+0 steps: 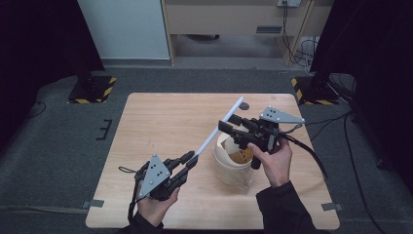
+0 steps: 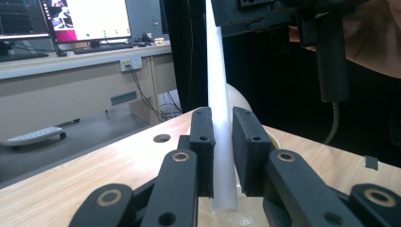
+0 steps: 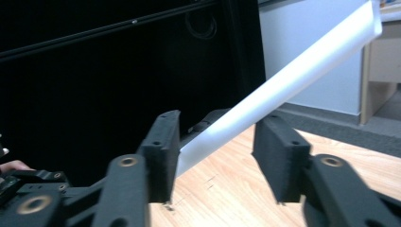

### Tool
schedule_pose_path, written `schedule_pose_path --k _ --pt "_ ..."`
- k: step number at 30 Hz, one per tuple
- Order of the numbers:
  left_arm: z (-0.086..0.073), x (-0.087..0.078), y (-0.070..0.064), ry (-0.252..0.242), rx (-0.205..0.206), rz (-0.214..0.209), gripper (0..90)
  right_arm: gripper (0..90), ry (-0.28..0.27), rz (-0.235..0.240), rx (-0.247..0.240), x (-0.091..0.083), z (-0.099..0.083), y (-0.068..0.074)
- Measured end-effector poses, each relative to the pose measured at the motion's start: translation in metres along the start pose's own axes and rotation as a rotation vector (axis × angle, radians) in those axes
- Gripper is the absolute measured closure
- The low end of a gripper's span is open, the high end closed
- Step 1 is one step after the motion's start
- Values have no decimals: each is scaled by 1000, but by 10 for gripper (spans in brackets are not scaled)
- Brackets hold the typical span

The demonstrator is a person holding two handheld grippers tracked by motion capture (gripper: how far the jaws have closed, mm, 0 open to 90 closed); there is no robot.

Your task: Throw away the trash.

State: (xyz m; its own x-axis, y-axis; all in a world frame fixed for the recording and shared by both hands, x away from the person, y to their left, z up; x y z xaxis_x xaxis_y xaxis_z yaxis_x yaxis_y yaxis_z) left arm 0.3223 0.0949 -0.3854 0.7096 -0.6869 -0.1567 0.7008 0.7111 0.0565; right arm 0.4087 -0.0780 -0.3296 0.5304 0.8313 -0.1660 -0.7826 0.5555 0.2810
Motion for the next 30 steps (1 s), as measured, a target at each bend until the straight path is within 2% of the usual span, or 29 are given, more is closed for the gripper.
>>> schedule_pose_path --k 4,8,12,17,21,22,23,24,27,28,30 --pt "-4 -1 3 11 -6 9 788 605 -5 32 25 7 -1 6" --pt "-7 -3 6 18 -8 17 789 627 -8 42 39 11 -1 9" --pt "-14 -3 8 40 -17 24 788 687 -19 66 55 15 -1 16" --pt "-22 -1 10 71 -32 18 784 761 -27 143 112 17 1 24" --pt "-27 -2 13 94 -42 21 782 770 -17 140 103 20 -3 25" --pt "-28 -3 13 98 -49 23 785 805 -19 137 92 20 -5 25" --pt "-31 -6 17 107 -53 32 764 809 -19 100 58 21 -7 22" --pt "-31 -6 17 107 -53 32 748 809 -19 100 58 21 -7 22" --pt "-41 -13 30 138 -91 65 713 809 -20 99 47 19 -6 23" --pt "-41 -13 30 138 -91 65 697 809 -20 99 47 19 -6 23" --pt "-57 -18 46 190 -131 96 667 809 -25 93 36 14 -4 22"
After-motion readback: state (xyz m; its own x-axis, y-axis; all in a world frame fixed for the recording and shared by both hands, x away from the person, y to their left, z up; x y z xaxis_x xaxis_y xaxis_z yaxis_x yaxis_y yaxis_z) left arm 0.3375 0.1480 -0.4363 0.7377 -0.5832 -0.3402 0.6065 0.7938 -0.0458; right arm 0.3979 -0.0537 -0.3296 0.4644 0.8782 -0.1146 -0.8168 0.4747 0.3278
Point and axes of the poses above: each handheld gripper's, and its own axes: x roughly forward along the jaws, z roughly out of its top, y roughly to its left, the point moved 7 cm from there along x, roughly forward along the jaws, and after that the axes turned 3 degrees about y, right-handed, at the moved point
